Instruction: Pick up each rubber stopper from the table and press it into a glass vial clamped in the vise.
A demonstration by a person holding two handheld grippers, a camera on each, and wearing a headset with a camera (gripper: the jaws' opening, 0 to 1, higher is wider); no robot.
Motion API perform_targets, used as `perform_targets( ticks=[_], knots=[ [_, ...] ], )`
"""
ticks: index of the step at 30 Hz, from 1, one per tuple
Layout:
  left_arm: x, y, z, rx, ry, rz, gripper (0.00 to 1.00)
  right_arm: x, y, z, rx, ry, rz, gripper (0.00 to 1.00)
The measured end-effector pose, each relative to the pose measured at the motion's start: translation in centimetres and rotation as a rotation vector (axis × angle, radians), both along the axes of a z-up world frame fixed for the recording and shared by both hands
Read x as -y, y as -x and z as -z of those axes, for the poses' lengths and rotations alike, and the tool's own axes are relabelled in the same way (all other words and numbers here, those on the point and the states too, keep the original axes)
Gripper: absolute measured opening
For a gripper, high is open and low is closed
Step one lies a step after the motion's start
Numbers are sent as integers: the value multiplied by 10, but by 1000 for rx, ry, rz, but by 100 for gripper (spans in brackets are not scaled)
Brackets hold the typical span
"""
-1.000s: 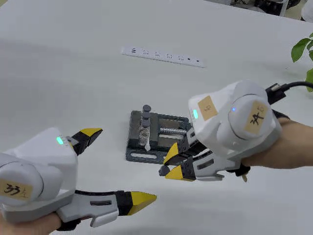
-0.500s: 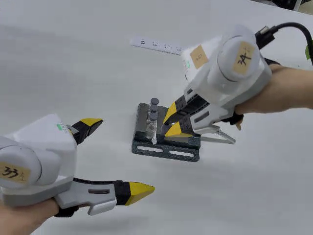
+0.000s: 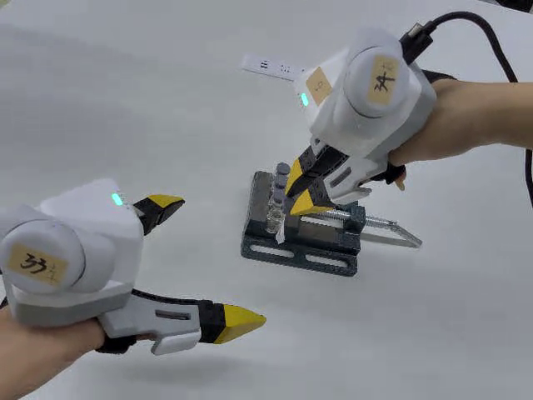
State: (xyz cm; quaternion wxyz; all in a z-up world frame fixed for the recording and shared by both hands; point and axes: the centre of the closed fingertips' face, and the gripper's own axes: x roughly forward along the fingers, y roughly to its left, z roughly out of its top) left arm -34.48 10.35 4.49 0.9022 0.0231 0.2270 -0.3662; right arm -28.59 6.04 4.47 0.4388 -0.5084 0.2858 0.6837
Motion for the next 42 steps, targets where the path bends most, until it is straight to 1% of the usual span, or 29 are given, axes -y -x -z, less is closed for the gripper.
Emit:
perform_targets(
  ticks=[6,8,10,15,18,21,24,28,30,34,37,41,42],
  knots=[
    [-6,2,2,-12,3,-13,99,-3,-3,7,-18,37,1,5],
    [-6,3,3,-16,3,-12,97,-4,-3,7,-19,43,1,5],
    [-6,4,4,-19,4,-14,97,-4,-2,7,-21,48,-4,5],
    [-4,6,5,-23,1,-6,98,-4,-2,9,-22,67,-5,5],
    [-3,6,4,-23,3,-7,98,-4,-2,13,-18,81,-7,5],
    [-2,7,4,-23,5,-10,98,-6,-4,13,-16,77,-8,5],
    [-2,7,5,-25,4,-8,98,-5,-2,14,-19,85,-10,5],
    [-2,8,6,-28,12,-11,98,-5,-3,15,-11,106,-11,5],
    [-1,8,6,-30,14,-11,98,-6,-3,14,-15,112,-2,5],
    [-1,8,8,-32,18,-10,97,-6,-3,14,-27,140,27,5],
    [-1,8,8,-32,20,-12,97,-7,-1,14,-31,161,35,5],
    [-1,9,9,-34,23,-13,97,-8,-2,14,-31,213,54,4],
    [-1,9,9,-33,23,-12,97,-8,1,13,-34,222,61,4]
  ],
)
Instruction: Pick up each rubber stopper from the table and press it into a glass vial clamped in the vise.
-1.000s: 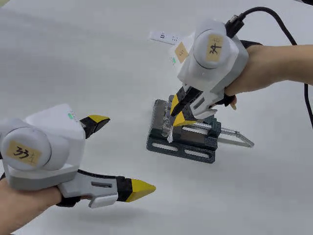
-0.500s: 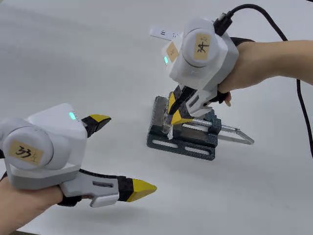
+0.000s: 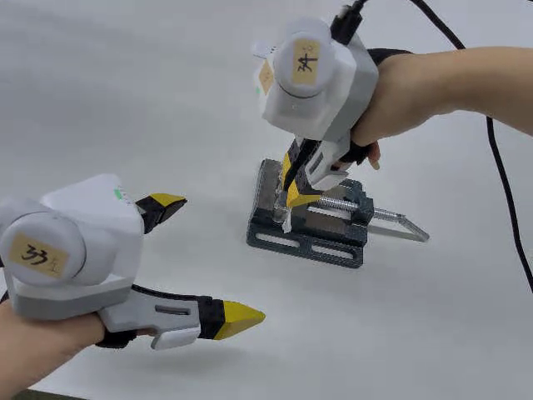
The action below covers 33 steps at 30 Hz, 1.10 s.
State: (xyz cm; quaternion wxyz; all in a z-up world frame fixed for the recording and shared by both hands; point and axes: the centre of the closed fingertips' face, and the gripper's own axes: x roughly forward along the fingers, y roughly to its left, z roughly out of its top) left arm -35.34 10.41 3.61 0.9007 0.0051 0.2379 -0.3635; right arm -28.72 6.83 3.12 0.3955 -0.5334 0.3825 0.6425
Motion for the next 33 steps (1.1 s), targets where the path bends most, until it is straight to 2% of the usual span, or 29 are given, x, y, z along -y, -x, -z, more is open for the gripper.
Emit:
perform_targets(
  ticks=[1,7,13,15,16,24,28,29,33],
  knots=[
    [0,0,1,-2,3,0,97,1,1,0,-2,24,13,4],
    [1,0,1,-2,11,-2,97,0,-2,1,-2,60,46,4],
    [3,0,0,1,17,-4,97,1,-1,2,8,24,110,4],
    [3,0,1,-1,20,-5,97,1,-1,2,14,16,108,4],
    [3,0,1,-2,20,-4,97,1,-1,2,12,14,138,4],
    [5,-2,1,-1,23,-3,96,1,0,1,12,44,189,3],
    [5,-2,0,-1,26,-9,96,1,-2,1,-4,-5,219,3],
    [5,-1,0,-3,29,-10,96,0,-2,1,-18,-35,263,3],
    [6,1,1,-6,29,-7,96,2,-1,0,-25,-75,299,3]
  ],
)
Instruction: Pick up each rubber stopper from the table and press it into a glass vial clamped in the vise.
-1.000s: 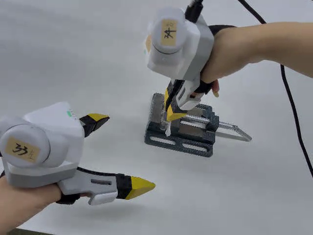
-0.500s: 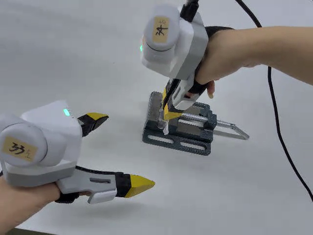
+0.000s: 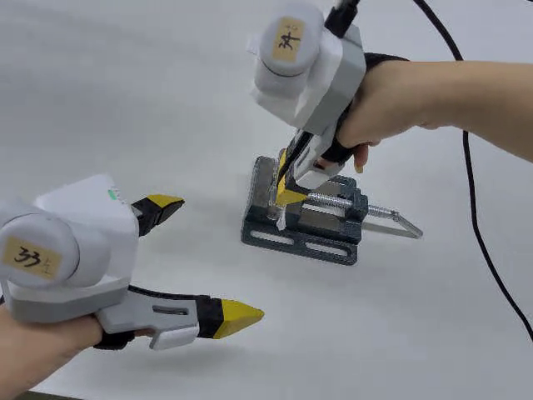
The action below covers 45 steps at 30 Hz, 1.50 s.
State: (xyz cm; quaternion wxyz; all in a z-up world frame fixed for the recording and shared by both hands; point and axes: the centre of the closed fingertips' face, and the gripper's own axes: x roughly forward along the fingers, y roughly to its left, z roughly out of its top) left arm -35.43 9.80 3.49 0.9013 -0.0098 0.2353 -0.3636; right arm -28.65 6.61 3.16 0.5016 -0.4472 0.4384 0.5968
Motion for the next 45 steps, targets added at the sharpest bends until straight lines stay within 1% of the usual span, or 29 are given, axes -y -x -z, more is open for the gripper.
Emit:
perform_targets(
  ticks=[1,5,9,14,17,22,30,34,36,42,45],
  knots=[
    [0,0,0,-1,0,1,96,0,-1,1,7,-4,-9,3],
    [2,0,-1,0,2,-1,96,-1,-2,1,22,-6,8,3],
    [2,0,-3,1,5,-2,96,0,-1,0,14,-31,31,3],
    [1,0,-3,2,3,-2,95,-1,-1,1,22,-51,26,4],
    [0,1,-3,3,1,-2,95,-1,-2,1,21,-61,37,4],
    [-1,2,-1,-1,3,-1,95,-1,-2,2,16,-70,44,4],
    [-2,0,-2,4,3,-1,95,-1,-1,1,20,-74,39,4],
    [-2,-1,-3,5,4,-5,95,0,-1,0,9,-106,46,5],
    [-3,-1,-3,5,2,-3,95,-1,0,0,7,-111,49,5],
    [-4,-1,-4,7,3,-8,95,-2,-1,0,24,-96,19,6],
    [-4,-1,-4,6,4,-10,95,-2,-1,0,30,-99,11,6]
  ],
)
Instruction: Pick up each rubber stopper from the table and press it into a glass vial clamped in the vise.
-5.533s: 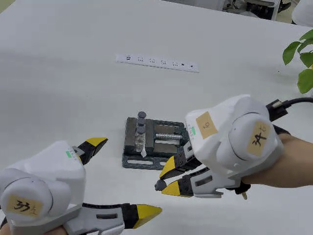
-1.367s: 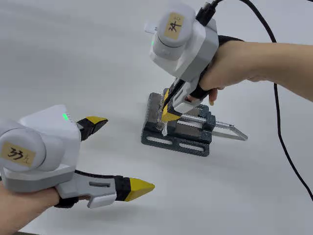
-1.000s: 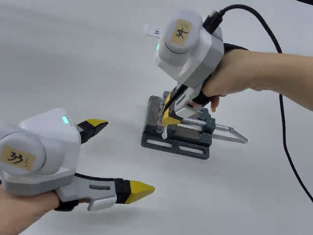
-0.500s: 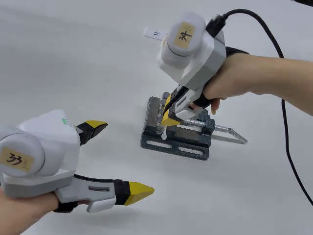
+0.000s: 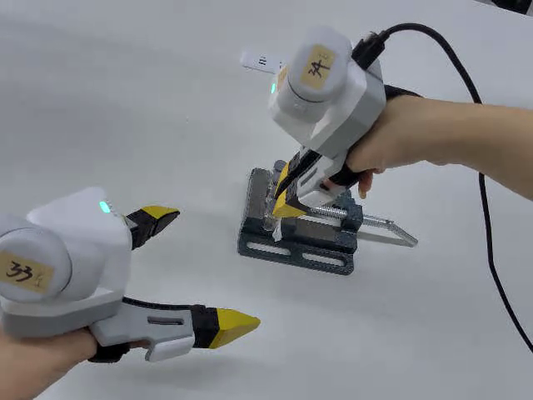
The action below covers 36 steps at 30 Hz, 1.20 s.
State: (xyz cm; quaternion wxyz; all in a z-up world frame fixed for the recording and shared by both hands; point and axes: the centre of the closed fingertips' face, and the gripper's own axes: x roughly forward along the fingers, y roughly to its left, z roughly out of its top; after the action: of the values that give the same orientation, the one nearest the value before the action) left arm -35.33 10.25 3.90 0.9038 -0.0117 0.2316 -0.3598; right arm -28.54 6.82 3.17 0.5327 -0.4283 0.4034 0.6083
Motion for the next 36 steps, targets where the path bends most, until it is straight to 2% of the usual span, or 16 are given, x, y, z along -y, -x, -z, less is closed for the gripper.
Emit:
perform_targets(
  ticks=[11,36],
  knots=[
    [1,2,3,-5,4,4,94,-1,-1,1,35,2,-43,7],
    [2,4,3,-11,10,3,94,0,-1,2,46,-2,-61,10]
  ],
)
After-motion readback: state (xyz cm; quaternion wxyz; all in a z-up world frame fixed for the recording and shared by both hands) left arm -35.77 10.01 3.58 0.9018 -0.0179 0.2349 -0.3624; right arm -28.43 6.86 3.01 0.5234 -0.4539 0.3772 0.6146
